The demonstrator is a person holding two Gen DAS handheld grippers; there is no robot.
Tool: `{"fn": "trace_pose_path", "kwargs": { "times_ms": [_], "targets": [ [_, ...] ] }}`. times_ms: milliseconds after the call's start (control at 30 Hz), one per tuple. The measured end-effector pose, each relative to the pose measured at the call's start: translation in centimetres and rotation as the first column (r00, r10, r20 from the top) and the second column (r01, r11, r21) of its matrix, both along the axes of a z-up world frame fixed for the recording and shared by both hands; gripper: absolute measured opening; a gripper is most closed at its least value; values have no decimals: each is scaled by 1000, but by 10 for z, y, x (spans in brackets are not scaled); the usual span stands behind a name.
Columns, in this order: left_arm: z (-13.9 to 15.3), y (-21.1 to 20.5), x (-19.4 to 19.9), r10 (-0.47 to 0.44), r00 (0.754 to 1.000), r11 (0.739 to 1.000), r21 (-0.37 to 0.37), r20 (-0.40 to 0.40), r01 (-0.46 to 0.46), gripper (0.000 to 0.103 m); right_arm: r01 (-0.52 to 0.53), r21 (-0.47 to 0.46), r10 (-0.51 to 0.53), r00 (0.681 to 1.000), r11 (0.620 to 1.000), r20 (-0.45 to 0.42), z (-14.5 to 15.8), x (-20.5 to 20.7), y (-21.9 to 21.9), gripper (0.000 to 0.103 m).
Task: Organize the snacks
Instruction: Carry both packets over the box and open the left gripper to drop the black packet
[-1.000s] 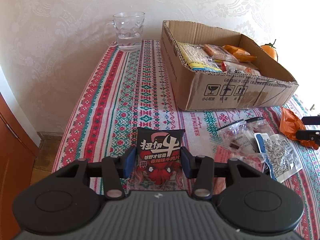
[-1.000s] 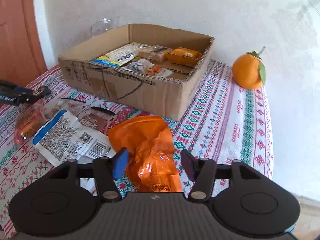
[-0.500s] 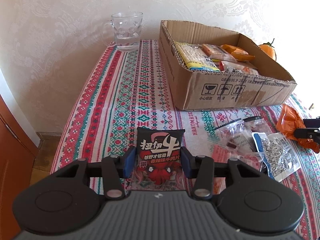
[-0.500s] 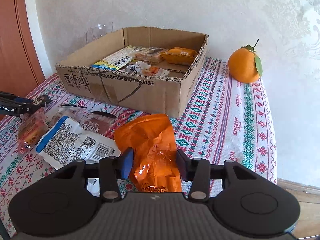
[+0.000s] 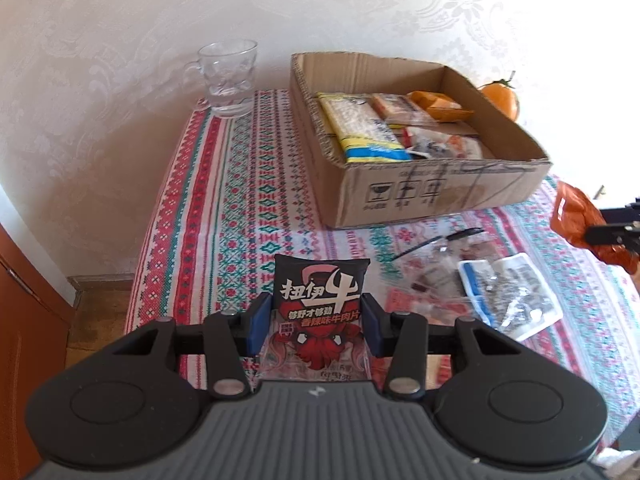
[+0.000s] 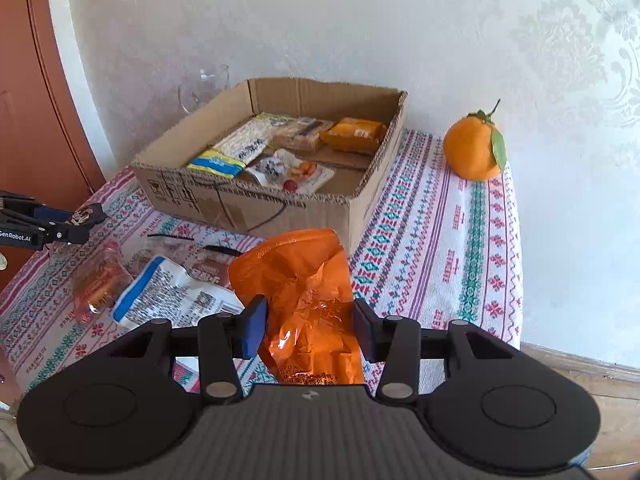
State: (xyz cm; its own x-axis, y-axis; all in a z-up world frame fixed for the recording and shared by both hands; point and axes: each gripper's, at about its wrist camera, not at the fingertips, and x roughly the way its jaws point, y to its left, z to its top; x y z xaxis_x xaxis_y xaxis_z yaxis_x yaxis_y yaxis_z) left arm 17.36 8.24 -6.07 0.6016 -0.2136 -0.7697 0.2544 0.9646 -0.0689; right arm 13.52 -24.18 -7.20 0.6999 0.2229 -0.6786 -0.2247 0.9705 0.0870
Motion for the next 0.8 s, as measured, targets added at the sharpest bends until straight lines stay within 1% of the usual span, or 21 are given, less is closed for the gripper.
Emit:
{"fn": "trace_pose_path", "kwargs": {
  "times_ms": [233, 400, 500, 600, 700, 800],
  "targets": [
    [28, -15, -1, -86, 996, 996, -27, 15, 87, 46, -34, 6, 34, 998, 999, 54, 26, 3, 6, 51],
    [47, -33, 12, -134, 989, 990, -38, 62, 136, 46, -56, -2, 56, 994, 998, 90, 37, 14, 14, 51],
    [58, -43, 27, -148, 984, 987, -45, 96, 153, 46, -63, -5, 63, 992, 998, 107, 43, 26, 16, 51],
    [64, -54, 52, -140, 982, 989, -38, 125, 145, 46, -71, -12, 72, 990, 997, 120, 48, 39, 19, 51],
    [63, -62, 84, -115, 987, 990, -67, 116, 123, 46, -74, -21, 76, 989, 997, 129, 51, 52, 21, 51],
    [56, -69, 110, -81, 991, 993, -75, 110, 89, 46, -66, -30, 69, 989, 997, 133, 52, 63, 23, 51]
  ]
}}
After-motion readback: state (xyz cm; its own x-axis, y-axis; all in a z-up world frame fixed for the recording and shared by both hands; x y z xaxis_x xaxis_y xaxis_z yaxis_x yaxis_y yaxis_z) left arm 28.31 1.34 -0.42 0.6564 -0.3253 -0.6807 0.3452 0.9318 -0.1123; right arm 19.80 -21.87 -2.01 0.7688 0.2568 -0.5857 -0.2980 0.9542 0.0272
